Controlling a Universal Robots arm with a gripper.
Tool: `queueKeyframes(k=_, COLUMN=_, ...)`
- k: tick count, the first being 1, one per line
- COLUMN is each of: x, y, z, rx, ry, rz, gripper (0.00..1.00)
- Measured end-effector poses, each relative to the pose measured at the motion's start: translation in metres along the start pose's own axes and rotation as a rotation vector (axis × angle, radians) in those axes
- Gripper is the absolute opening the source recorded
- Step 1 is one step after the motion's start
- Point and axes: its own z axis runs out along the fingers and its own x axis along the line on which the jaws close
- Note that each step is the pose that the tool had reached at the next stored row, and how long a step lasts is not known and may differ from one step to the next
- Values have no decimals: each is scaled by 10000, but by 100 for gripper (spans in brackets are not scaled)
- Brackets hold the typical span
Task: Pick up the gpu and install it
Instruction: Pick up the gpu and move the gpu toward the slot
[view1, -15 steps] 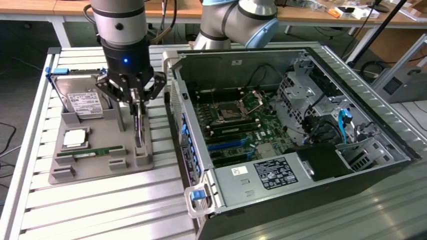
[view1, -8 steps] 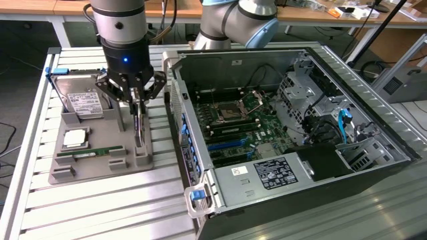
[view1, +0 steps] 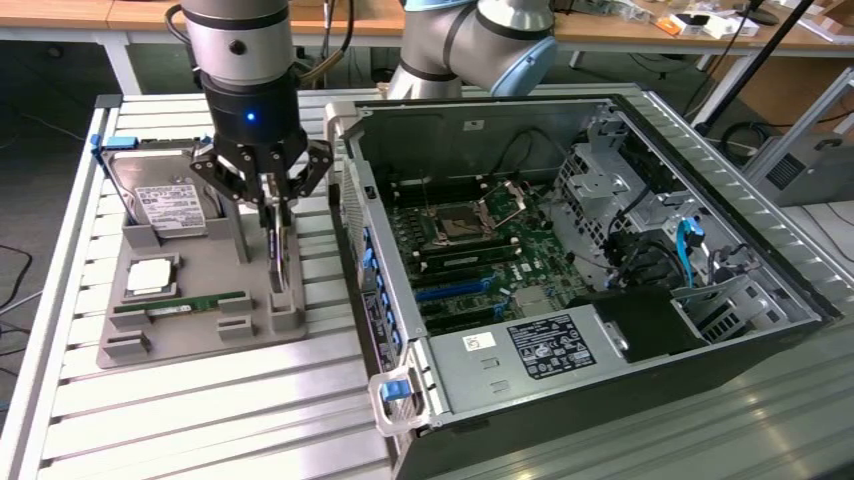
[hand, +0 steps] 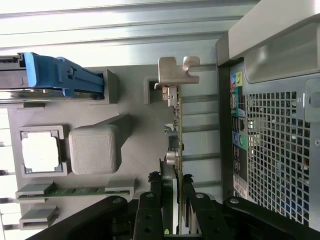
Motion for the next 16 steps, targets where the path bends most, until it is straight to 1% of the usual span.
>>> queueKeyframes(k=16, x=-2, y=-2, z=-52, rx=0, ry=0, rz=0, gripper=27)
